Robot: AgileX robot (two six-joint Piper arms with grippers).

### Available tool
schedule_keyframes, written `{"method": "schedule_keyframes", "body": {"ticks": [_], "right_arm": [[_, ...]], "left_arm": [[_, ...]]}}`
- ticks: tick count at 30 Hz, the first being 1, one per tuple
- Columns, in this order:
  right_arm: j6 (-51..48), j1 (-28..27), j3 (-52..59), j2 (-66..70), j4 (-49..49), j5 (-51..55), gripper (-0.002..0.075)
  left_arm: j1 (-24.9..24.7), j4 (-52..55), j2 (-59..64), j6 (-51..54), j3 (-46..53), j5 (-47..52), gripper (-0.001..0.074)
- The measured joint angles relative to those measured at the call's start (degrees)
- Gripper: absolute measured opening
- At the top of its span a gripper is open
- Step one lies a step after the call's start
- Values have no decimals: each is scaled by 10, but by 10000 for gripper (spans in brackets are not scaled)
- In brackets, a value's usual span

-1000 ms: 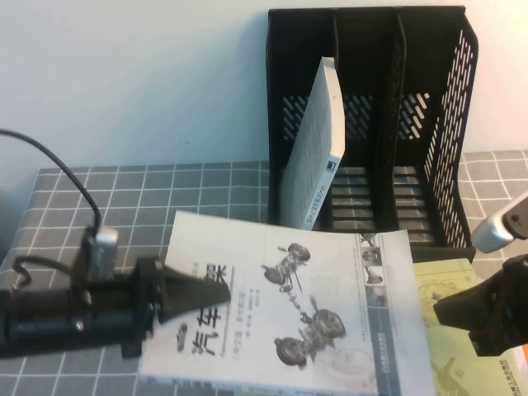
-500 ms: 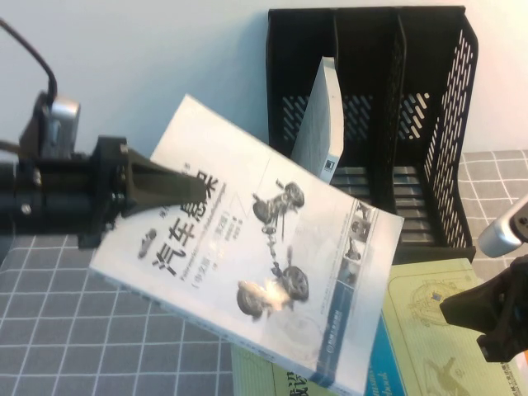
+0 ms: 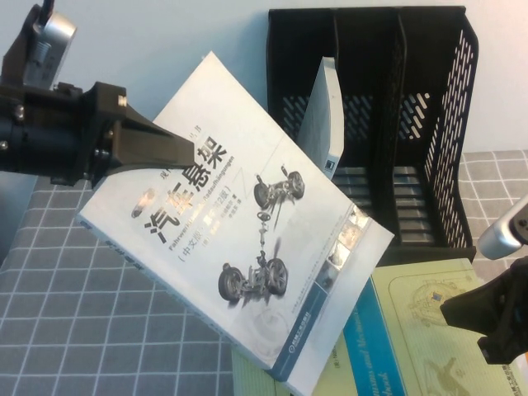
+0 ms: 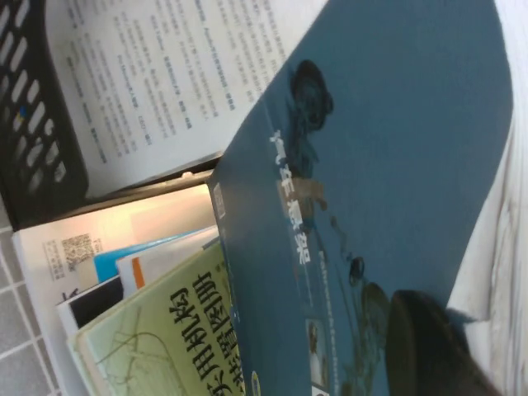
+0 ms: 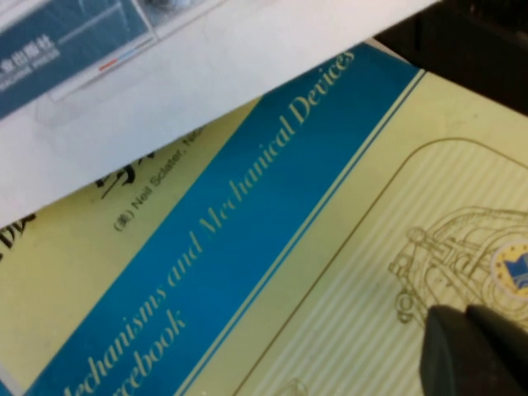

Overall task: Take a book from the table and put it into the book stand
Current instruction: Place the book on the book shelf

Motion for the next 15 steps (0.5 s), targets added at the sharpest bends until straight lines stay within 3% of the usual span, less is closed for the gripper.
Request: {"method": "schedule_keyframes", "body": {"ticks": [6, 15], "right_arm": [[0, 0, 0, 0, 0, 0, -2], [0, 0, 0, 0, 0, 0, -2]], "left_arm": [[-39, 30, 0, -25, -2, -10, 116], [-45, 94, 0, -81, -73, 8, 116]]}}
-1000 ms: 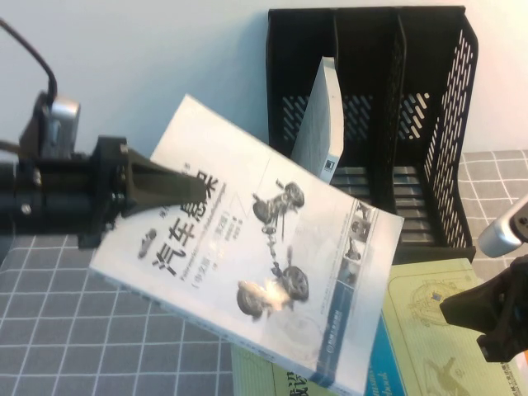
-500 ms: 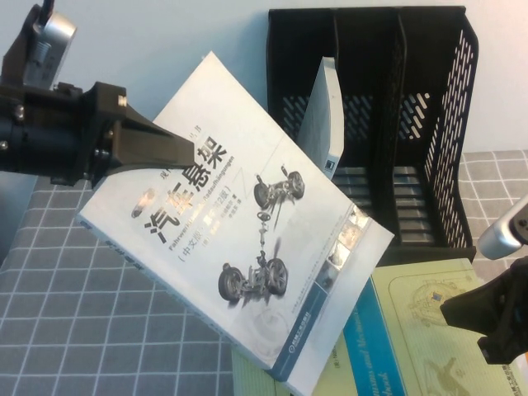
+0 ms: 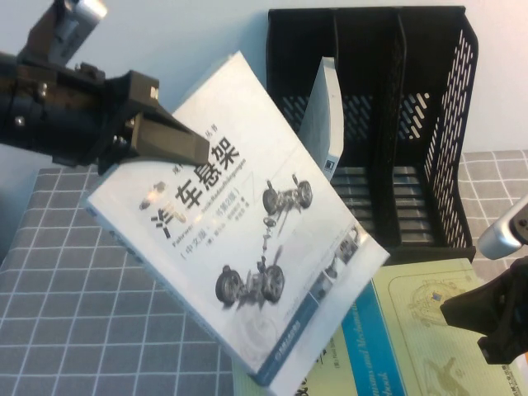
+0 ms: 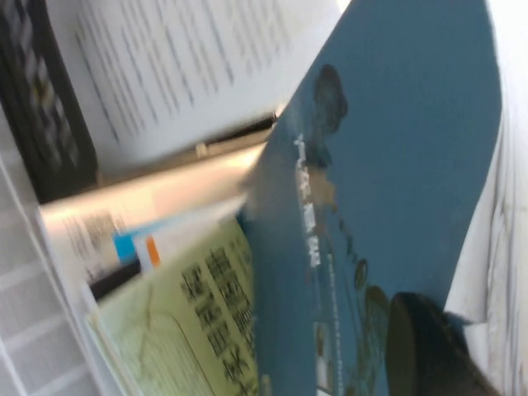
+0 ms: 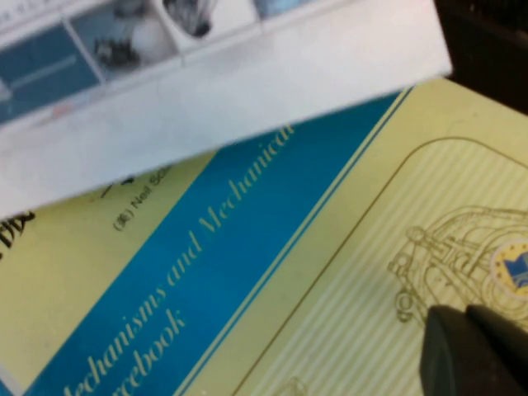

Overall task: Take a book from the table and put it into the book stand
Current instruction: Place the book on the book shelf

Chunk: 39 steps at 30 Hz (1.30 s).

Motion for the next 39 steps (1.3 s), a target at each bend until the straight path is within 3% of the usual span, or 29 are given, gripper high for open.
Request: {"method": "schedule_keyframes", "body": {"ticks": [8, 18, 23, 34, 39], "right_arm": [[0, 0, 0, 0, 0, 7, -2], [2, 0, 0, -4, 43, 18, -2], [2, 0, 0, -4, 44, 18, -2], [2, 0, 0, -4, 45, 16, -2], [2, 0, 0, -4, 45, 8, -2]], "left_arm": [[-1, 33, 0, -56, -118, -10, 116], [-2, 45, 1, -99, -191, -135, 115], [-2, 45, 13, -113, -234, -143, 115], [-2, 45, 28, -147, -270, -194, 115], [-2, 102, 28, -203, -272, -189, 115]]}}
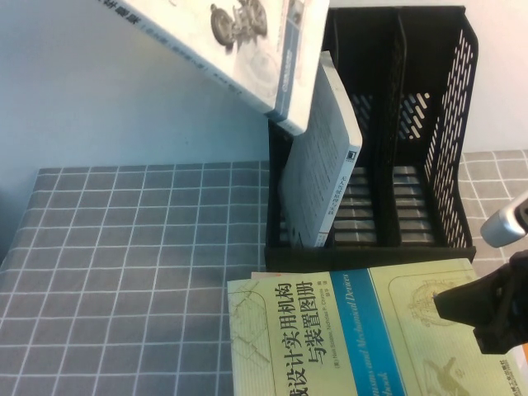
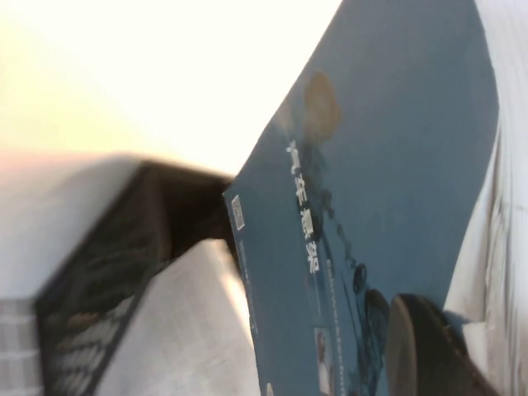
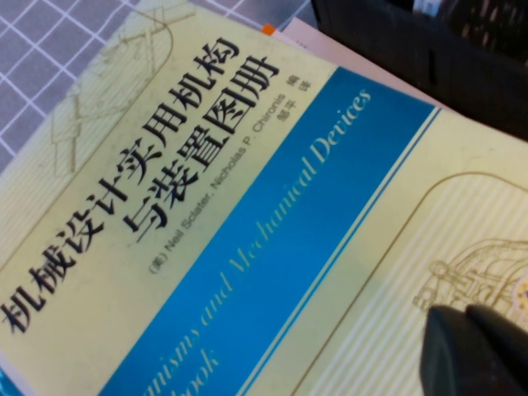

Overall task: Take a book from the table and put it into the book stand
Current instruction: Place the book on the book shelf

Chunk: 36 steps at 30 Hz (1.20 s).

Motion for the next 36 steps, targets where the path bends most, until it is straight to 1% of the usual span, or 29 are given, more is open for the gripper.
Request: {"method": "schedule_keyframes", "body": {"ticks": [5, 8, 10, 12, 16, 18, 23, 25, 28, 36], "right_arm": [[0, 0, 0, 0, 6, -15, -2], [0, 0, 0, 0, 15, -23, -2], [0, 0, 0, 0, 16, -27, -2], [0, 0, 0, 0, 18, -29, -2], [0, 0, 0, 0, 21, -30, -2], [0, 0, 0, 0, 21, -31, -2], [-1, 0, 0, 0, 23, -31, -2], [-1, 0, 0, 0, 23, -31, -2], [-1, 0, 0, 0, 24, -31, -2], [-1, 0, 0, 0, 29, -31, -2]], "left_arm": [[-2, 50, 0, -46, 0, 15, 115], [-25, 81, 0, -71, 0, 9, 115], [-62, 124, 1, -96, 0, -10, 115], [-104, 184, 7, -146, 0, -24, 115], [-179, 345, 29, -265, 0, -28, 115], [-216, 400, 43, -303, 0, -26, 114], [-281, 541, 77, -379, 0, -16, 114], [-298, 590, 93, -415, 0, -8, 114], [-317, 625, 116, -452, 0, 0, 114], [-329, 652, 165, -513, 0, -14, 114]]}}
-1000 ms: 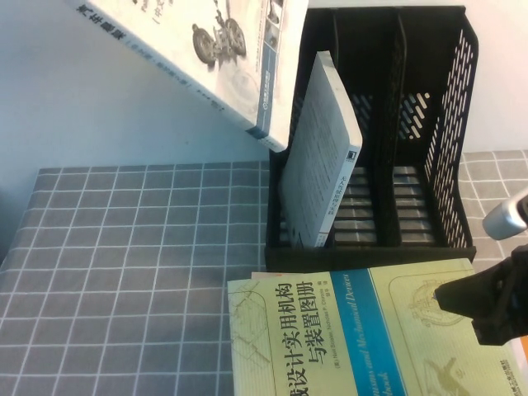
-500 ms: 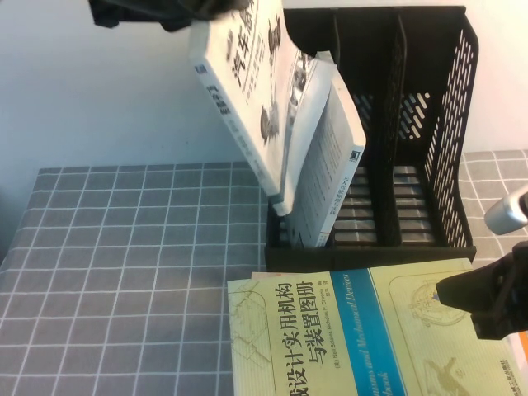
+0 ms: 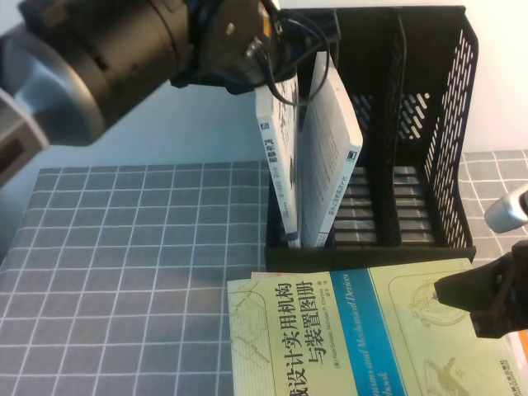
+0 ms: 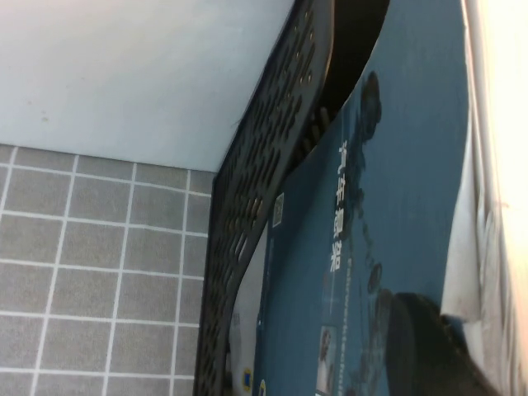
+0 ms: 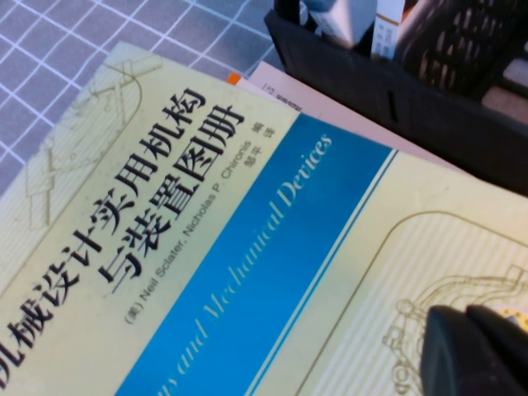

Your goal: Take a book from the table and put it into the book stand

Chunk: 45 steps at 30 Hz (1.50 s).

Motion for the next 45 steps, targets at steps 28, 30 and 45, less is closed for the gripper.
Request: {"method": "schedule_keyframes", "body": {"ticks": [28, 30, 45], "right_arm": [[153, 2, -48, -200, -232, 225, -2], [194, 2, -48, -235, -278, 235, -2], [312, 2, 111, -505, -388, 29, -2]], "left_arm": [[-1, 89, -184, 166, 29, 38, 14], [-1, 100, -245, 159, 91, 3, 6], [-1, 125, -578, 127, 593, -291, 0]]}}
